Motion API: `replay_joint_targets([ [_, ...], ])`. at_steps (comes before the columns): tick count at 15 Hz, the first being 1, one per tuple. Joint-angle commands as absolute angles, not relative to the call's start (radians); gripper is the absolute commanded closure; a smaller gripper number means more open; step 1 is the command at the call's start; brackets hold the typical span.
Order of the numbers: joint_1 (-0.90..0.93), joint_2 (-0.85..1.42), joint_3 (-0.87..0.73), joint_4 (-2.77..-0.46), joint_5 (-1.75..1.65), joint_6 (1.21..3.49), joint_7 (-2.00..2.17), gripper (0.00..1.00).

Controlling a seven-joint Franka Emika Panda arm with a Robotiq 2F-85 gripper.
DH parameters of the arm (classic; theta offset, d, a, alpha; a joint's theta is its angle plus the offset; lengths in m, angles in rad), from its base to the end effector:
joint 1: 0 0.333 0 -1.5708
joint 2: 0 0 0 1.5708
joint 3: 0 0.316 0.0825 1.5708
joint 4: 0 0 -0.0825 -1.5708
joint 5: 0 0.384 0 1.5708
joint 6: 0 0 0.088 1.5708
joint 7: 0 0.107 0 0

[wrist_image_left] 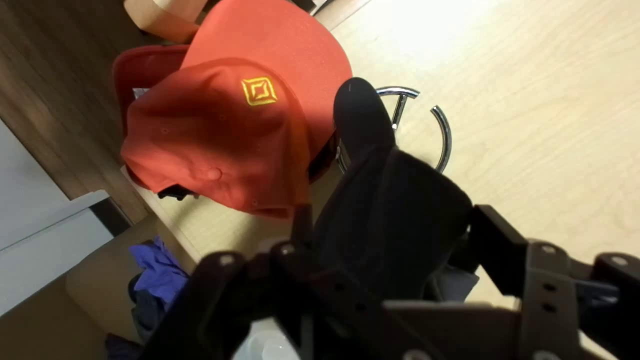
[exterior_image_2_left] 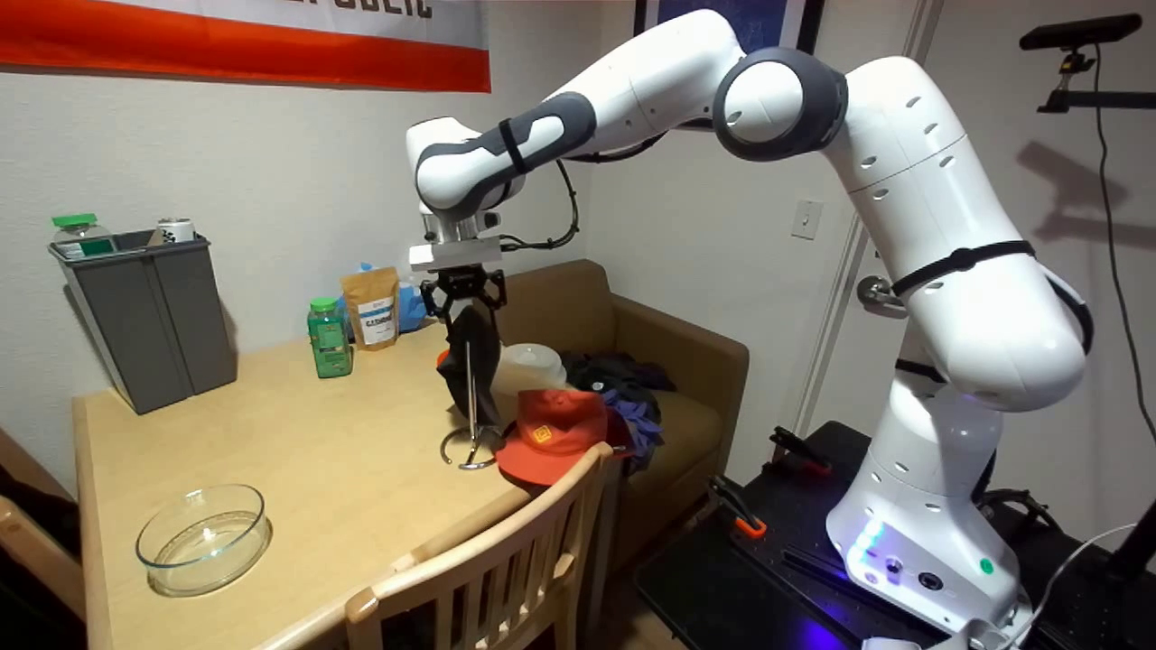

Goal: Take the cap off the stand and put it on the pile of caps on the table

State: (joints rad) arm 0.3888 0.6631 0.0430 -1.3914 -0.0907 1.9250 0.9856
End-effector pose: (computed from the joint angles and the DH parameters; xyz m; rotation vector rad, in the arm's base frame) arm 0.6512 0.2867 0.3086 2.9110 -0.7810 -0.0926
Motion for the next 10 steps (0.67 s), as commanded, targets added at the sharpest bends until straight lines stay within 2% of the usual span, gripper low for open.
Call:
replay_joint_targets([
  [1, 0.402, 0.671, 0.034, -1.366, -0.121, 1.912, 1.011, 0.49],
  [6, 0.403, 0.66, 0.036, -1.362, -0.134, 1.913, 1.003, 0.88],
  [8, 0.405, 0.655, 0.038, -1.36, -0.133, 1.917, 1.002, 1.0],
  [10, 0.406, 0.649, 0.039, -1.357, -0.132, 1.921, 0.999, 0.97],
])
